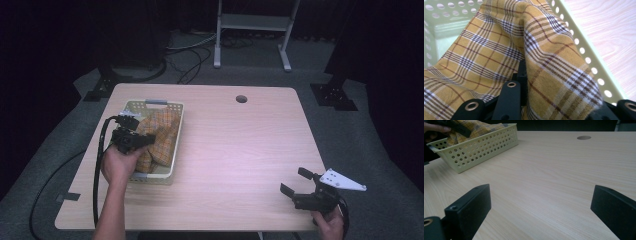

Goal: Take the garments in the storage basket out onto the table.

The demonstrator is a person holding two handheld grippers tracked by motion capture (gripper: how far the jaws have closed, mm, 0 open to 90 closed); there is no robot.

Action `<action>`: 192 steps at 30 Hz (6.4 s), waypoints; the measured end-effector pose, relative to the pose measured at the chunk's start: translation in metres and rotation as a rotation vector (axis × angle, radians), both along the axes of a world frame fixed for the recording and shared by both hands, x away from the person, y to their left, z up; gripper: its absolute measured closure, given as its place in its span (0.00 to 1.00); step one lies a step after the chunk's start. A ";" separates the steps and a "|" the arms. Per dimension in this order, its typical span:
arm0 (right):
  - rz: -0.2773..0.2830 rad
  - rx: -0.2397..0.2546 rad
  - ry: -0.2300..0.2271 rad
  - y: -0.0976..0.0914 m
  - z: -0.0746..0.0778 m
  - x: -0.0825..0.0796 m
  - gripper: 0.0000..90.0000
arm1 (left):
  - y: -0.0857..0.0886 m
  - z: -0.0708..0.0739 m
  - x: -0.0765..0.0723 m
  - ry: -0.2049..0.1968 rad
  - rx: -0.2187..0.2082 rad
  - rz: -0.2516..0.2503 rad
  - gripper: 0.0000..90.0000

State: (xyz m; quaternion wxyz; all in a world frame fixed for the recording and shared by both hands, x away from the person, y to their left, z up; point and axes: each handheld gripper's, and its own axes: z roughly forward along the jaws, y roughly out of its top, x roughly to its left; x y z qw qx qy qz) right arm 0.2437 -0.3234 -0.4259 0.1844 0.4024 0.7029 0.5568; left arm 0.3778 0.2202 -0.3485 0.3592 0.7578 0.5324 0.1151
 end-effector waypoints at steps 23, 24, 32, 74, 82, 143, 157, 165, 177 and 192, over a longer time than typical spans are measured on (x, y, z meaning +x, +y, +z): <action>-0.005 0.014 0.001 0.000 0.000 -0.001 0.03 | 0.041 0.032 -0.037 -0.169 -0.395 0.078 0.81; -0.005 0.014 0.002 0.000 0.000 -0.001 0.03 | 0.042 0.034 -0.039 -0.177 -0.408 0.078 0.81; 0.002 0.014 -0.003 0.003 0.001 -0.001 0.03 | 0.048 0.053 -0.054 -0.249 -0.522 0.053 0.81; -0.005 0.031 -0.011 -0.001 0.002 -0.003 0.03 | -0.002 0.087 -0.061 -0.342 -0.651 -0.098 0.81; -0.004 0.034 -0.017 -0.001 0.002 -0.003 0.03 | -0.017 0.086 -0.055 -0.330 -0.638 -0.119 0.81; -0.028 0.072 -0.029 -0.012 0.003 -0.007 0.03 | -0.111 0.080 -0.021 -0.261 -0.559 -0.268 0.81; -0.030 0.076 -0.030 -0.014 0.003 -0.007 0.03 | -0.129 0.075 -0.013 -0.238 -0.540 -0.287 0.81; -0.031 0.079 -0.032 -0.014 0.003 -0.007 0.03 | -0.138 0.072 -0.009 -0.227 -0.533 -0.293 0.81; -0.033 0.085 -0.032 -0.016 0.003 -0.007 0.03 | -0.153 0.064 -0.002 -0.203 -0.509 -0.300 0.81; -0.039 0.091 -0.032 -0.018 0.003 -0.007 0.03 | -0.174 0.049 0.008 -0.170 -0.449 -0.302 0.81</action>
